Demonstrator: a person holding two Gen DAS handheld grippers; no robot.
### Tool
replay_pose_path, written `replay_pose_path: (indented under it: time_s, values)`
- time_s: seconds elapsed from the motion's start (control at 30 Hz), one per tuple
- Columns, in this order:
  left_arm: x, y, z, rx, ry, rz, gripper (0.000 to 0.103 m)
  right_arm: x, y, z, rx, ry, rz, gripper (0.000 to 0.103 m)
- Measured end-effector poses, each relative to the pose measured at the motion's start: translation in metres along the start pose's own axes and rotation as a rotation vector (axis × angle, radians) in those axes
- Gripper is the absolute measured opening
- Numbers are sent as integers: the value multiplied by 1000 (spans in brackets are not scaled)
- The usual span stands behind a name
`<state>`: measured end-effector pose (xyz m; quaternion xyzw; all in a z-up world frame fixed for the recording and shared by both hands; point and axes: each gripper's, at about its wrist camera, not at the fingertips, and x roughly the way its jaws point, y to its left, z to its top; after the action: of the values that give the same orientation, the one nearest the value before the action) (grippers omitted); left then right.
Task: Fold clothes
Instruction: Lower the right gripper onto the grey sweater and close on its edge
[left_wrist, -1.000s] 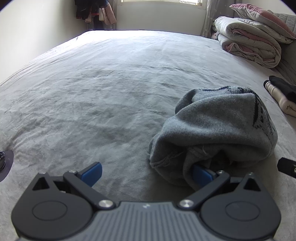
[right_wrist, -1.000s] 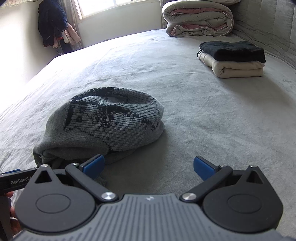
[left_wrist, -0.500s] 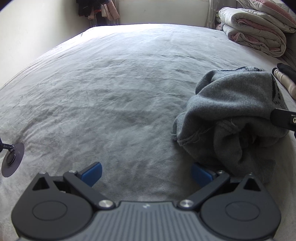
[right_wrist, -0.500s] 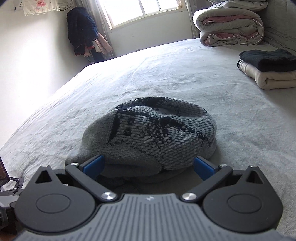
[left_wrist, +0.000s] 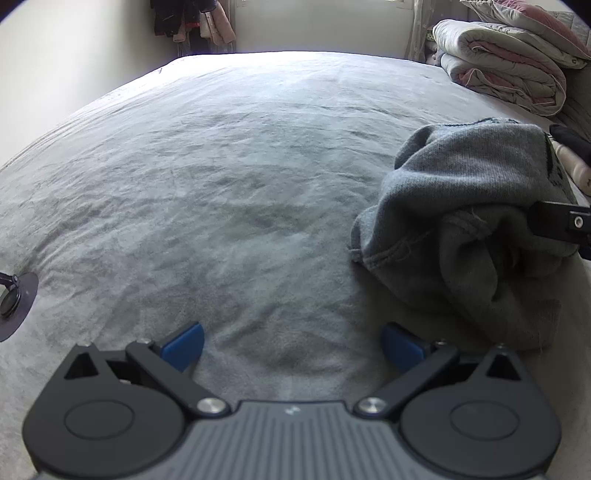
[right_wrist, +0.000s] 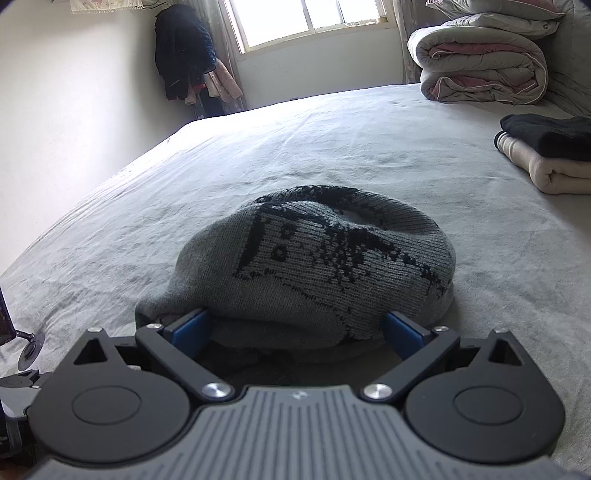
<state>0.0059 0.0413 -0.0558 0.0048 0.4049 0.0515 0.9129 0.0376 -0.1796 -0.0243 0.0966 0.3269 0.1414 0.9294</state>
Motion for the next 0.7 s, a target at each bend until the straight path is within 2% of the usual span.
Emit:
replay_pose_path:
  time_s: [0.17, 0.23, 0.27, 0.37, 0.4, 0.47, 0.5, 0.6, 0.7]
  values:
    - [0, 1, 1, -10, -5, -1, 103, 6, -4, -3, 35, 52, 20, 77]
    - [-1, 2, 2, -18, -8, -7, 103, 7, -7, -4, 57, 60, 27, 61]
    - [-1, 3, 3, -23, -8, -9, 103, 6, -8, -4, 66, 60, 30, 57]
    - [-1, 9, 9, -71, -3, -33, 103, 3, -8, -2, 73, 51, 40, 28]
    - [-2, 11, 11, -92, -5, -43, 103, 1, -8, -2, 77, 48, 46, 13]
    - [-4, 19, 16, -162, -13, -75, 103, -3, -8, -1, 82, 35, 49, 10]
    - [-5, 22, 18, -198, -12, -95, 103, -5, -8, 0, 85, 26, 48, 3]
    - [-8, 30, 24, -269, -10, -167, 103, -15, -11, 3, 98, -4, 45, 2]
    - [-11, 28, 30, -268, -29, -221, 103, -25, -16, 8, 114, -34, 47, 2]
